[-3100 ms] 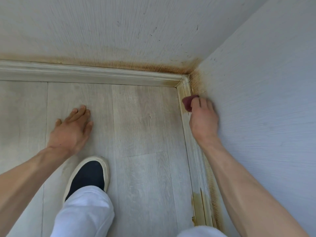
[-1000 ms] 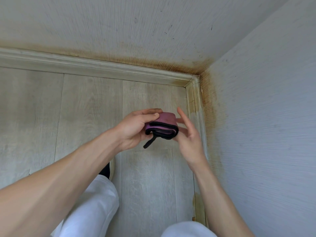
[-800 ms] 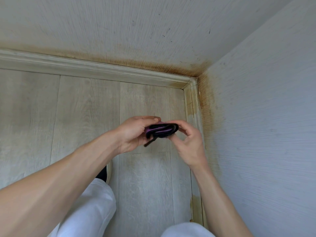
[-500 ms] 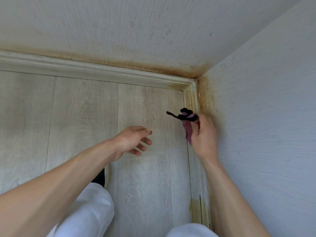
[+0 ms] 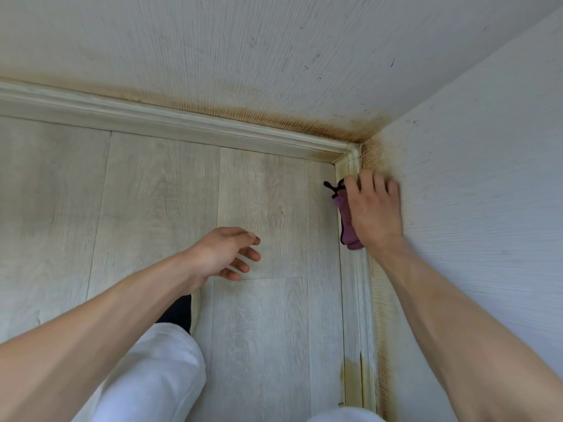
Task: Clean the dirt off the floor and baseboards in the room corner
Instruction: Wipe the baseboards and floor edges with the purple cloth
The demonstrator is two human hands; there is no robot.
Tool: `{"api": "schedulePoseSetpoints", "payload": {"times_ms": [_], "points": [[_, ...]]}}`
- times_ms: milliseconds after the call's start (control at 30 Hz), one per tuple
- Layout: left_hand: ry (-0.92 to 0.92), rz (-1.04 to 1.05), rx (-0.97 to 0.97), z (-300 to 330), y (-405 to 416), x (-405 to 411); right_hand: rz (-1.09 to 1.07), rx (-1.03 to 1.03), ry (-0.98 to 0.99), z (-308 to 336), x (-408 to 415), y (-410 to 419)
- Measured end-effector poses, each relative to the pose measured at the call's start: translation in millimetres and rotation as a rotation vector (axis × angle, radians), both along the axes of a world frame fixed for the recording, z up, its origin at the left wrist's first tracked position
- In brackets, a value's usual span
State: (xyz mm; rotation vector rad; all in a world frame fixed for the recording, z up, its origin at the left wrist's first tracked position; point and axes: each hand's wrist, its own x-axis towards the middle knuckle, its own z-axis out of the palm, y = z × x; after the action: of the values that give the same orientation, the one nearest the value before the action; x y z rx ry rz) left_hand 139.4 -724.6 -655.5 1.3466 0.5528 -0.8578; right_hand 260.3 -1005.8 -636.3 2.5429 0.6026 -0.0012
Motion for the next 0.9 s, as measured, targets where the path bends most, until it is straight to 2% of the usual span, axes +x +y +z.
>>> {"api": "schedulePoseSetpoints", "payload": {"times_ms": [167,267,367,567,800,900], "points": [[0.024,0.012,0.01,1.3,-0.1,-6.9,-0.049,-0.106,0.008,-5.7,-6.2,-6.2],[0.023,0.013,0.005,3.4,-1.7,-8.4,-0.161,-0.186,0.035,-19.6,-36.6,-11.0],[0.016,0.015,0.009,4.3,-3.0,-8.9,-0.183,-0.247,0.033,-27.9,-60.2,-16.7],[0.019,0.027,0.0,6.4,-1.5,-8.3,-0.213,-0.24,0.086,-33.2,-86.7,-14.7],[0.008,0.053,0.017,6.7,6.0,-3.5,-0.278,-0.25,0.015,-37.0,6.3,21.8],[0.006,0.052,0.02,6.7,6.3,-0.6,-0.273,-0.265,0.067,-31.7,-14.6,14.3]]}}
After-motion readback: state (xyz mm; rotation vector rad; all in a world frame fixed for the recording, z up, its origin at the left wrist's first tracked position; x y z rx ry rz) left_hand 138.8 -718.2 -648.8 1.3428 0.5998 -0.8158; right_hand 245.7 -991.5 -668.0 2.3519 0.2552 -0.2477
